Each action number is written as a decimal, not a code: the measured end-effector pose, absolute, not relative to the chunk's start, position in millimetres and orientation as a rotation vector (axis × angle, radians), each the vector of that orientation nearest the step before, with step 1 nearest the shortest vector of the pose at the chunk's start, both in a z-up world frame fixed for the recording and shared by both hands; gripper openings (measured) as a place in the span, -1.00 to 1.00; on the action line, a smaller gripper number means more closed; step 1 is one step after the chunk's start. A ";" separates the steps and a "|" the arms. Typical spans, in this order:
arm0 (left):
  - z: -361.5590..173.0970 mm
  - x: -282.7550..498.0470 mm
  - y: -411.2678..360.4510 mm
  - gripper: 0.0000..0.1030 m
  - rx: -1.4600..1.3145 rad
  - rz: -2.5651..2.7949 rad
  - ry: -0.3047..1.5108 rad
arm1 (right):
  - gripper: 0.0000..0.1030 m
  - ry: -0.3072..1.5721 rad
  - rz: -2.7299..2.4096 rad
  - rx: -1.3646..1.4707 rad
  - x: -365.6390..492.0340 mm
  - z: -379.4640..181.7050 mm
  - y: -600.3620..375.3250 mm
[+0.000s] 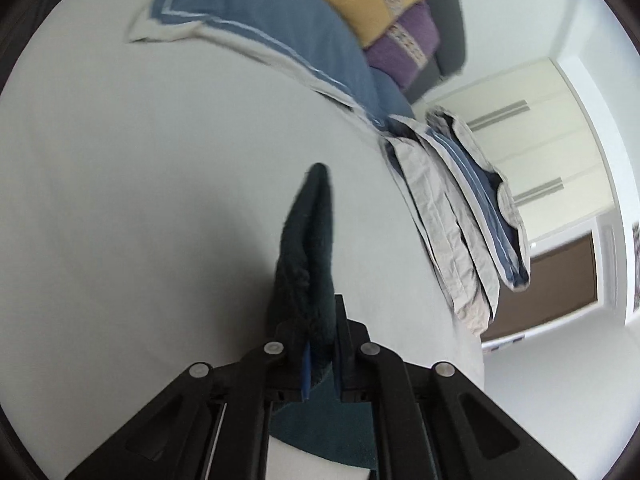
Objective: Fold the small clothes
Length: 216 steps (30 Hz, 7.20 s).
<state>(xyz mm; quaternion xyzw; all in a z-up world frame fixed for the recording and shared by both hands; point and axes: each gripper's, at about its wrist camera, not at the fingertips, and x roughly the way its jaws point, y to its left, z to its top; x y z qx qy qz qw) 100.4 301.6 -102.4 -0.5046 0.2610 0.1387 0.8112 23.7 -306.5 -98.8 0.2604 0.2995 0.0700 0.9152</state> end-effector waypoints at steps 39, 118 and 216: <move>-92.1 132.6 -2.0 0.70 -0.267 -0.232 0.815 | 0.52 0.851 0.144 0.470 184.7 -134.4 -312.5; -111.7 238.0 55.5 -0.57 -0.120 -0.181 0.883 | -0.69 0.981 0.117 0.353 247.5 -172.0 -329.2; -177.7 -57.0 78.0 -0.87 -0.339 -0.568 1.258 | -0.47 1.254 0.006 0.398 -168.5 -182.4 -442.6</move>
